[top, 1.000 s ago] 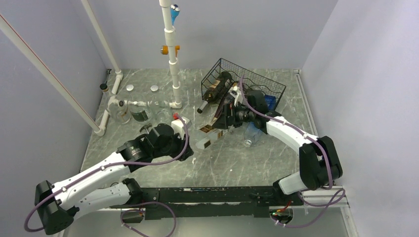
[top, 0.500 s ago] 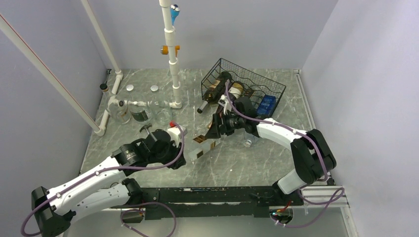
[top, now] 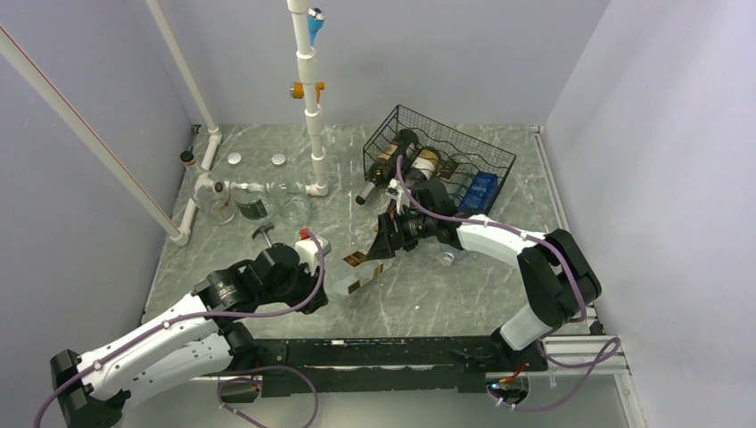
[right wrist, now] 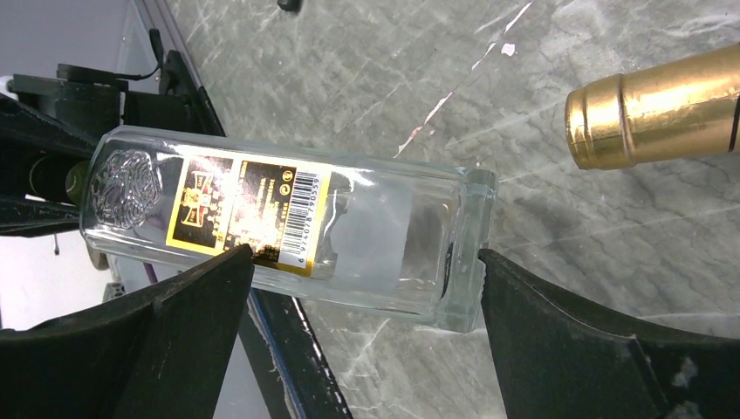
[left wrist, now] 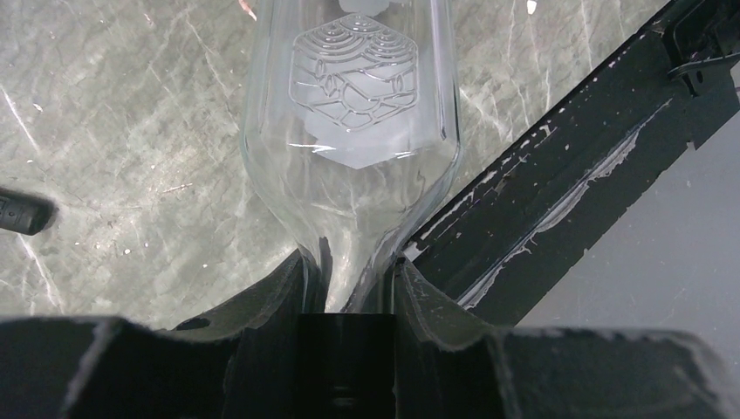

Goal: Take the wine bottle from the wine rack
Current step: Pick up the wine bottle from the wine rack.

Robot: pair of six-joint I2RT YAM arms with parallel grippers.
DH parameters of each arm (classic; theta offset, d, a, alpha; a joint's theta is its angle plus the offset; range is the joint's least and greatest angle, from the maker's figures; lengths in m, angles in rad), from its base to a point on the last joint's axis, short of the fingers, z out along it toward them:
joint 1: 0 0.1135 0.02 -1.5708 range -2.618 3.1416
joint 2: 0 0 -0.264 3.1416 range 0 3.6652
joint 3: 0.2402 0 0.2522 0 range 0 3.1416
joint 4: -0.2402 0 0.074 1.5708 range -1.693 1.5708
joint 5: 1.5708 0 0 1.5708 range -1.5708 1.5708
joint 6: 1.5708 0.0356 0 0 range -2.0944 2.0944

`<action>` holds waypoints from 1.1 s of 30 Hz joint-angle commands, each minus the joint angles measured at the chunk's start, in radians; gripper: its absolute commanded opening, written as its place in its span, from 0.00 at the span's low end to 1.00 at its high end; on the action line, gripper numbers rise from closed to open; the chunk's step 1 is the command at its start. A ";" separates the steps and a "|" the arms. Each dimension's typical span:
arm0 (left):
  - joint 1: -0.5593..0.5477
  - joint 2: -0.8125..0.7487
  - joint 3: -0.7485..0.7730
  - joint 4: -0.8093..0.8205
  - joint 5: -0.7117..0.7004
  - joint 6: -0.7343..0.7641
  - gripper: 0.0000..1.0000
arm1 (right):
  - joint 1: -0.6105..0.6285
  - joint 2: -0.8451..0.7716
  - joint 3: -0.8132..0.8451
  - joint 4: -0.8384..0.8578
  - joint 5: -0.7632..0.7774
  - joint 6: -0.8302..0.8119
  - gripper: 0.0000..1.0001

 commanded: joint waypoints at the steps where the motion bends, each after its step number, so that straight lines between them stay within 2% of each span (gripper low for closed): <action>1: 0.008 -0.026 0.011 0.192 -0.058 0.009 0.00 | 0.044 -0.020 0.006 0.006 -0.120 -0.079 0.99; 24: 0.008 -0.065 -0.005 0.140 -0.050 0.061 0.00 | -0.007 -0.040 0.008 -0.007 -0.071 -0.096 1.00; 33: 0.006 -0.073 -0.015 0.126 -0.051 0.069 0.00 | -0.015 -0.005 0.002 -0.010 0.003 -0.115 1.00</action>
